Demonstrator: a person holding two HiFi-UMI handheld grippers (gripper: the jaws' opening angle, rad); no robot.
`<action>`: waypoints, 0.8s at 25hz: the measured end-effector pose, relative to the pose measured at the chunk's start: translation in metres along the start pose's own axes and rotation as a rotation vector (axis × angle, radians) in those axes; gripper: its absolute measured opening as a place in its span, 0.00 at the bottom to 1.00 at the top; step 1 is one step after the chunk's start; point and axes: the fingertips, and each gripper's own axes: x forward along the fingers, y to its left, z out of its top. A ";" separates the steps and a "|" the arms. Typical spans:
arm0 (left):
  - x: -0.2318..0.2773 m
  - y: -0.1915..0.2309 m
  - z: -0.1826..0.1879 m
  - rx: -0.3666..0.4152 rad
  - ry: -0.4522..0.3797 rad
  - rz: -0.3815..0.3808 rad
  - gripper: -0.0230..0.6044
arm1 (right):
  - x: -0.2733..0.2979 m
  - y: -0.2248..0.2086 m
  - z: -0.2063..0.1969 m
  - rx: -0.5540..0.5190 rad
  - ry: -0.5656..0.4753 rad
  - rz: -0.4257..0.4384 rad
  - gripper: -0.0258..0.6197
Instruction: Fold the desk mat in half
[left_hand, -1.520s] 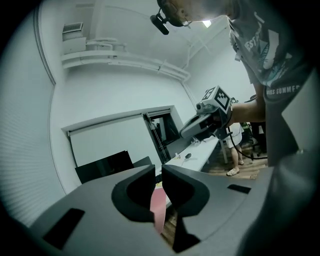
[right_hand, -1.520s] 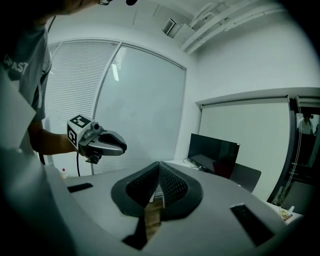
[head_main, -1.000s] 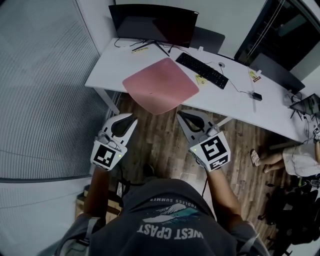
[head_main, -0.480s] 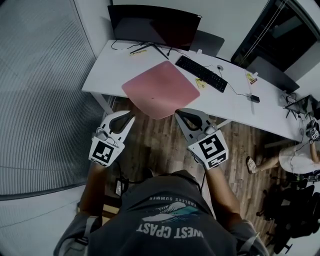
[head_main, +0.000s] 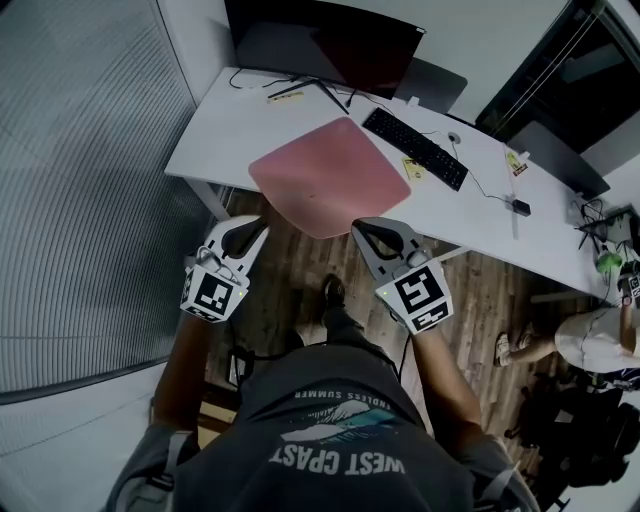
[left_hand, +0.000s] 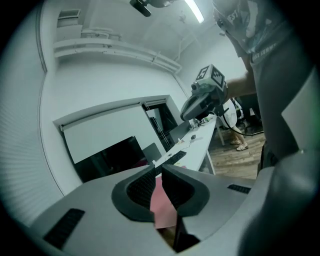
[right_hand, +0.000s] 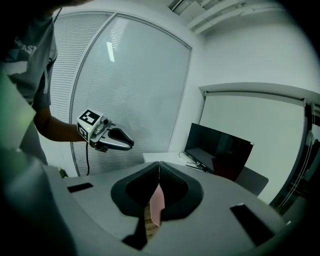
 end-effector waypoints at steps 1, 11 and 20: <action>0.005 0.001 -0.006 0.012 0.019 0.002 0.12 | 0.005 -0.002 -0.006 0.001 0.004 0.009 0.08; 0.064 0.003 -0.081 0.159 0.223 -0.016 0.12 | 0.059 -0.044 -0.089 -0.057 0.136 0.052 0.08; 0.117 -0.003 -0.177 0.260 0.399 -0.042 0.12 | 0.108 -0.065 -0.184 -0.235 0.296 0.081 0.09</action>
